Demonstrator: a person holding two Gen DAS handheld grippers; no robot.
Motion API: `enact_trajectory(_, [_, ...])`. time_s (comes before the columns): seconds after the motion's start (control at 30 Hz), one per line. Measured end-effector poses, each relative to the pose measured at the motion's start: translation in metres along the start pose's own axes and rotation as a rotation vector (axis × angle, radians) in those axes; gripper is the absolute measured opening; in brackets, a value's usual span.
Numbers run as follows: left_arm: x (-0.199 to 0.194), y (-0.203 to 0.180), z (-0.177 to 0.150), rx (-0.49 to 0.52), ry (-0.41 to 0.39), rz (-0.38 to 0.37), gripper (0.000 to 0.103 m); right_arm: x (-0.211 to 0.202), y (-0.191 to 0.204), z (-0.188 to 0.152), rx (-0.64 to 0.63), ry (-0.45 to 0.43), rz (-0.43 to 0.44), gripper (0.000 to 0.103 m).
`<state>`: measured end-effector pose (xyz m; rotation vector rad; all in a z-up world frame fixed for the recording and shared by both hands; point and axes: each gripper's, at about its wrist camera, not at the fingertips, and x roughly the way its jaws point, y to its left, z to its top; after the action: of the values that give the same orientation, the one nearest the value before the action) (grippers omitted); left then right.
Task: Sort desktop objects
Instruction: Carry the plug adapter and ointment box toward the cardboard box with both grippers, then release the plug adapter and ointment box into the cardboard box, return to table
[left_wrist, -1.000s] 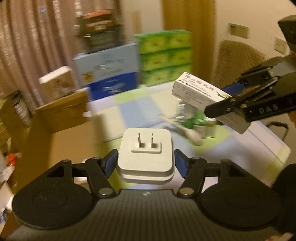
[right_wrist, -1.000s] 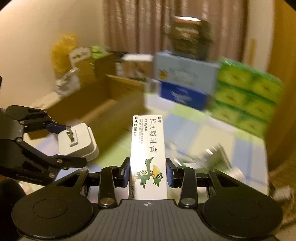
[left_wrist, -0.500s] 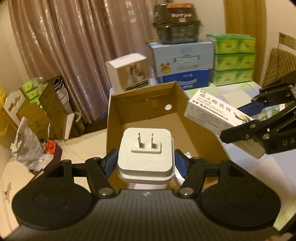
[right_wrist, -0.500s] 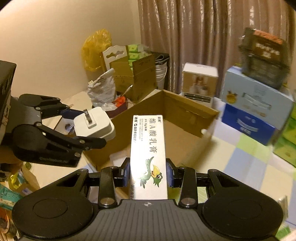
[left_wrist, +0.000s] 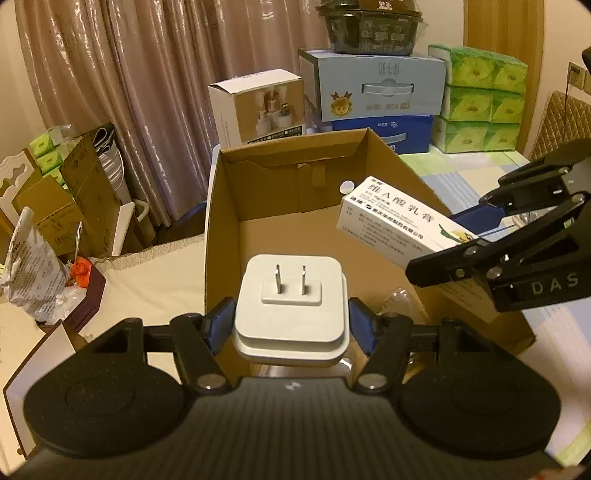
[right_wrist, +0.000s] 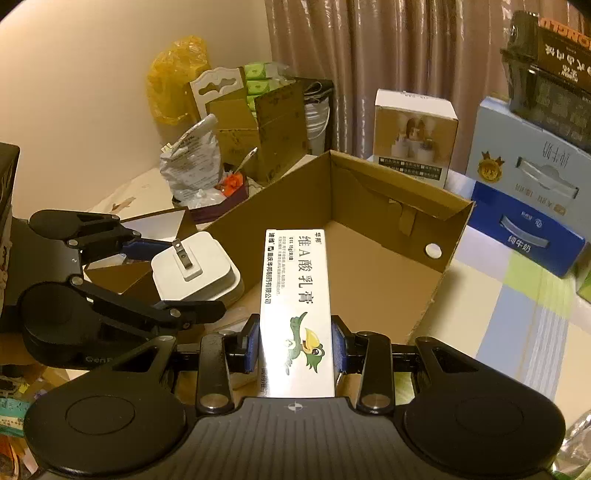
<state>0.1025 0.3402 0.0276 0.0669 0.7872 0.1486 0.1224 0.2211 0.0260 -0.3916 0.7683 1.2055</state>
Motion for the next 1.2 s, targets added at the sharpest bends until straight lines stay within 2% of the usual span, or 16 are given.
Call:
enact_trajectory(0.17, [0.002,0.005,-0.004,-0.017,0.008,0.006,0.063,0.006,-0.002,-0.002,0.009,0.006,-0.005,0.035])
enact_trajectory(0.53, [-0.034,0.017,-0.015,-0.044,-0.057,0.047,0.067,0.014,0.004,-0.003,0.011,0.009,-0.018,0.037])
enact_trajectory(0.57, [-0.037,0.017,-0.015,-0.046,-0.060,0.050,0.067,0.013,0.004,-0.003,0.011,0.001,-0.017,0.039])
enact_trajectory(0.63, [-0.043,0.017,-0.017,-0.056,-0.071,0.052,0.067,0.008,0.005,-0.001,0.012,-0.019,-0.017,0.056])
enact_trajectory(0.87, [-0.070,0.001,-0.020,-0.068,-0.105,0.050,0.073,-0.039,0.001,-0.003,0.021,-0.097,-0.027,0.067])
enact_trajectory(0.93, [-0.080,-0.011,-0.019,-0.063,-0.119,0.042,0.075,-0.060,-0.002,-0.009,0.027,-0.124,-0.033,0.074])
enact_trajectory(1.03, [-0.092,-0.029,-0.017,-0.062,-0.137,0.027,0.080,-0.094,-0.008,-0.023,0.029,-0.159,-0.060,0.085])
enact_trajectory(1.2, [-0.115,-0.067,-0.013,-0.050,-0.177,-0.015,0.088,-0.151,-0.028,-0.062,0.070,-0.193,-0.128,0.096])
